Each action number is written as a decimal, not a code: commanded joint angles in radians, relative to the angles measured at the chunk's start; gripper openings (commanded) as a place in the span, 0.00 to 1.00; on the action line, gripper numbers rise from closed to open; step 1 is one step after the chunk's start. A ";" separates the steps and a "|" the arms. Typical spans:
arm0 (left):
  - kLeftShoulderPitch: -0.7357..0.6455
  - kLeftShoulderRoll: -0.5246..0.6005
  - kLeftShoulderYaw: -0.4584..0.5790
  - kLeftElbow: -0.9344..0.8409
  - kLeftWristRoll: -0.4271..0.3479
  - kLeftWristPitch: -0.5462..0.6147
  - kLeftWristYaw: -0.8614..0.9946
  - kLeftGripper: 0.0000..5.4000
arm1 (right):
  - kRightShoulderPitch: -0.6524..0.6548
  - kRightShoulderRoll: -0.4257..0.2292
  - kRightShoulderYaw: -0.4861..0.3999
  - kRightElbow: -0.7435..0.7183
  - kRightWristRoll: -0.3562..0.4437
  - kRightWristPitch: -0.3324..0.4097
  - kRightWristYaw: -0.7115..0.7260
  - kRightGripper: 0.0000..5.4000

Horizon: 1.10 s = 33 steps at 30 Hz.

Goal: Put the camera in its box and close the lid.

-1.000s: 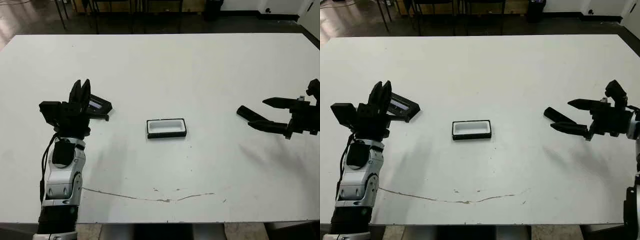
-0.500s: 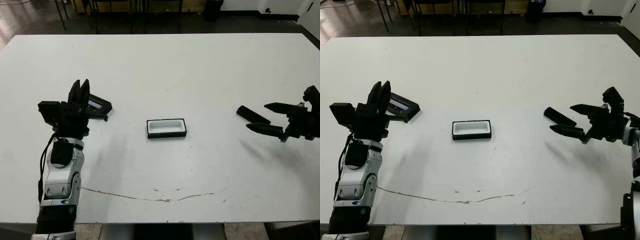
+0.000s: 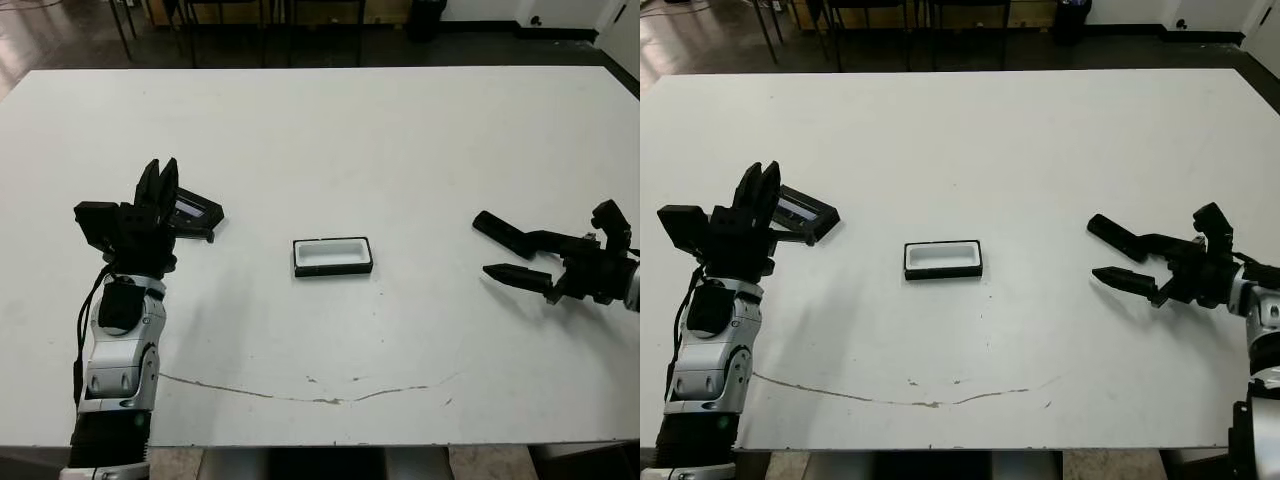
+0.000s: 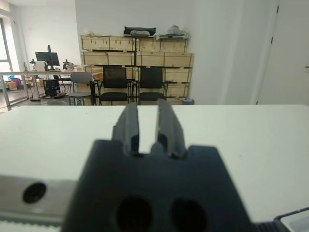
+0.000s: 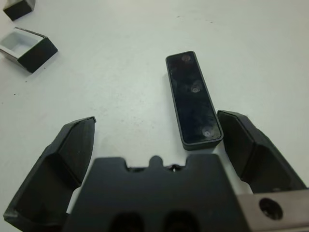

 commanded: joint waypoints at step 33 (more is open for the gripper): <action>0.011 0.009 0.000 0.029 -0.002 0.002 -0.015 0.00 | 0.188 0.029 0.008 -0.337 -0.056 0.020 -0.339 0.04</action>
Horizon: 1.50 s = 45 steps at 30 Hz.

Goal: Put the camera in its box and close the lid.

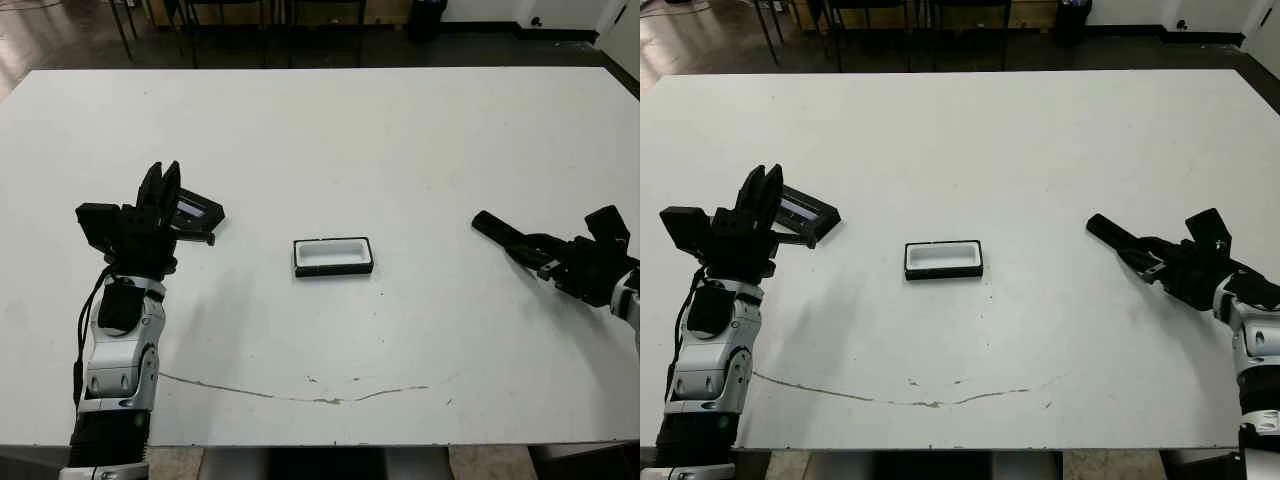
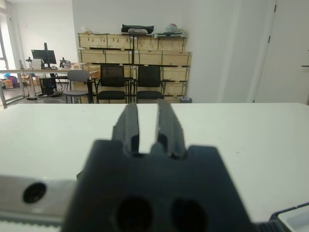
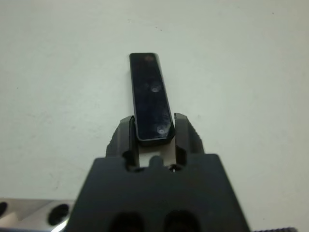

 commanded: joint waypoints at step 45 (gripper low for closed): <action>0.026 -0.005 -0.016 -0.006 0.016 0.010 0.021 0.00 | -0.533 0.223 0.253 0.236 0.016 0.028 0.600 0.00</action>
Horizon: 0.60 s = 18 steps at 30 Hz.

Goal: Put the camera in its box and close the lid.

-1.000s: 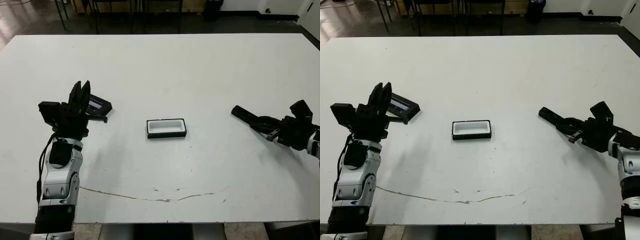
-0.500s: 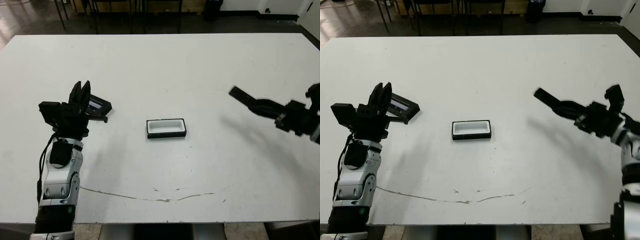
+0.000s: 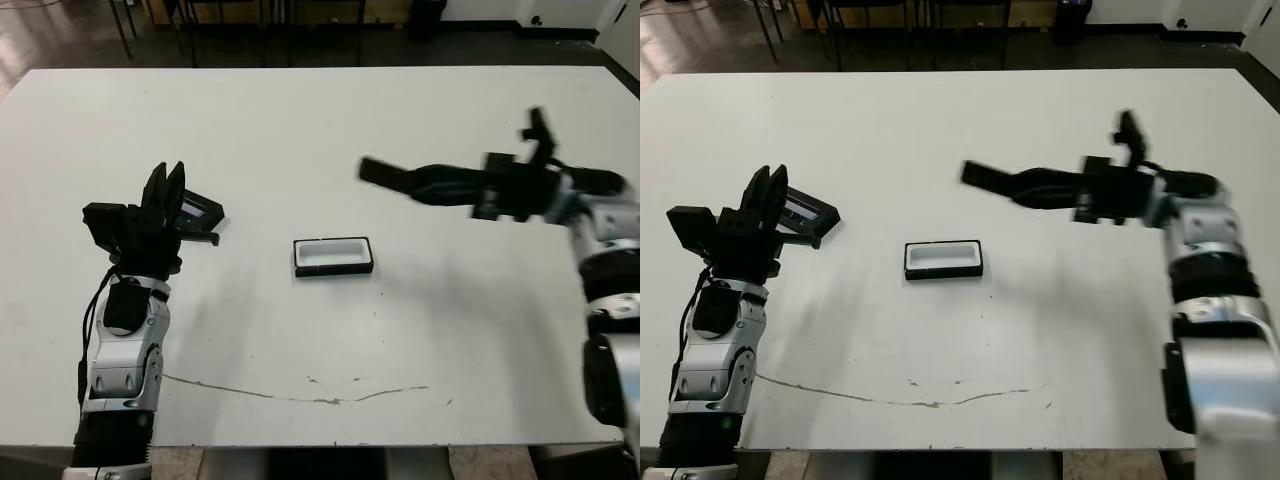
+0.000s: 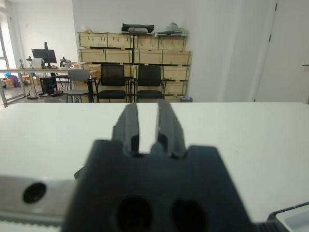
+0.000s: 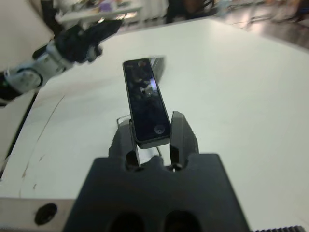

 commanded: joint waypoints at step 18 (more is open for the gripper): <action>0.021 -0.001 0.006 0.019 0.006 -0.001 0.006 0.00 | -0.020 0.064 0.213 -0.001 -0.301 -0.096 -0.121 0.00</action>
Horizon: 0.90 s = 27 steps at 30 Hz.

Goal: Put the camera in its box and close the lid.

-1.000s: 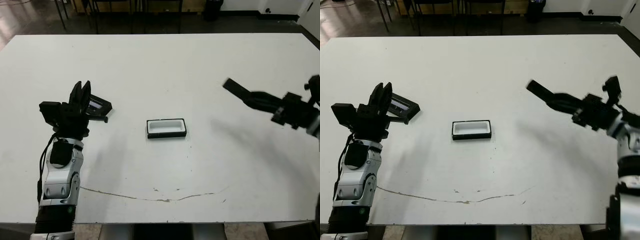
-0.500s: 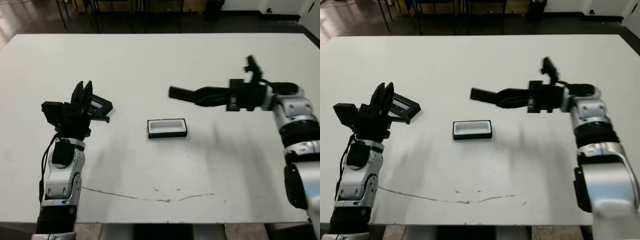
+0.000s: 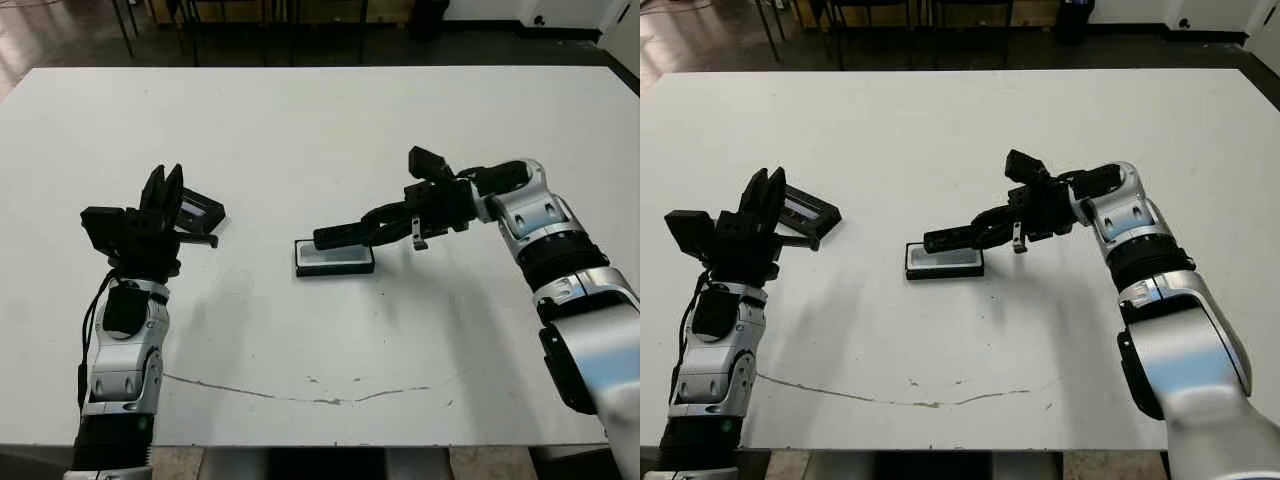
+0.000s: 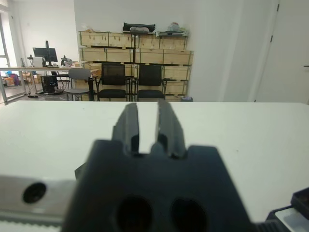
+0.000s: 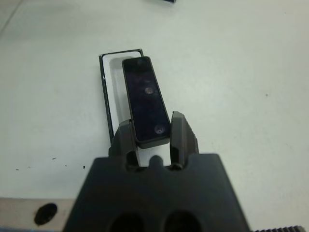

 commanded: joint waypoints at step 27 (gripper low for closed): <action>0.009 -0.007 -0.008 0.025 0.008 -0.004 0.012 0.00 | 0.033 -0.005 -0.003 -0.041 0.020 0.017 0.031 0.00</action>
